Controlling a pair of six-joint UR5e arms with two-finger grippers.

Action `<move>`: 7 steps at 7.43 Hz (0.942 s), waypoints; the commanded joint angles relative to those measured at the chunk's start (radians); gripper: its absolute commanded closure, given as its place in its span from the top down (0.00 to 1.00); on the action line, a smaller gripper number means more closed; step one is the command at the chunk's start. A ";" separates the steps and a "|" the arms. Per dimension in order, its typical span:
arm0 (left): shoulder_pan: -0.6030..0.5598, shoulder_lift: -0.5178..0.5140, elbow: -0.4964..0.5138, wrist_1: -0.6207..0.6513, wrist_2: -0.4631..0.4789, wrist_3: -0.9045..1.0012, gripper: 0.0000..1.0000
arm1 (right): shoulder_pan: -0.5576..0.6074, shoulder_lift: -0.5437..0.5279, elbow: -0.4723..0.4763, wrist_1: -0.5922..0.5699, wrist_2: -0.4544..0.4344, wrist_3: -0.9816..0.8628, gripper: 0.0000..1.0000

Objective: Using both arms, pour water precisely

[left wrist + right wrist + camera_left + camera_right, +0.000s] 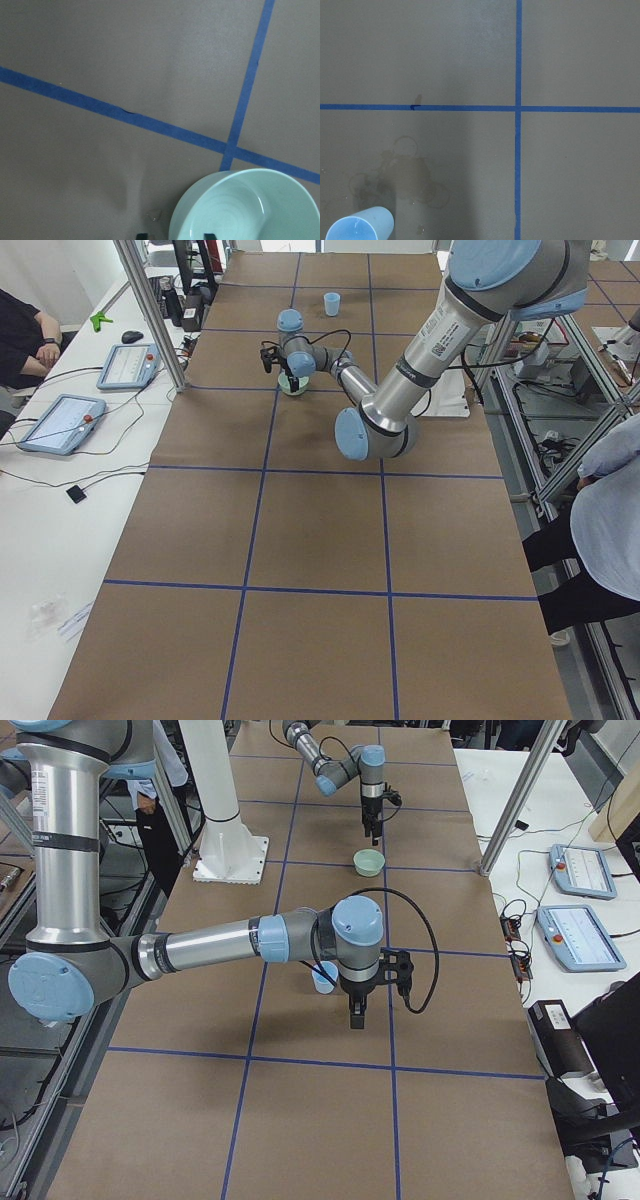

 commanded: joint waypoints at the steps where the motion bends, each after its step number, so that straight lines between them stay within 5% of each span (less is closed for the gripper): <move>1: -0.106 -0.001 -0.224 0.331 -0.102 0.124 1.00 | 0.000 -0.104 0.173 -0.006 -0.006 0.015 1.00; 3: -0.126 0.001 -0.258 0.417 -0.094 0.185 1.00 | -0.065 -0.147 0.264 -0.005 -0.038 0.076 1.00; 5: -0.129 0.036 -0.302 0.421 -0.093 0.172 1.00 | -0.433 -0.150 0.427 0.040 -0.395 0.700 1.00; 7: -0.134 0.080 -0.336 0.421 -0.072 0.172 1.00 | -0.792 -0.235 0.500 0.113 -0.711 1.137 1.00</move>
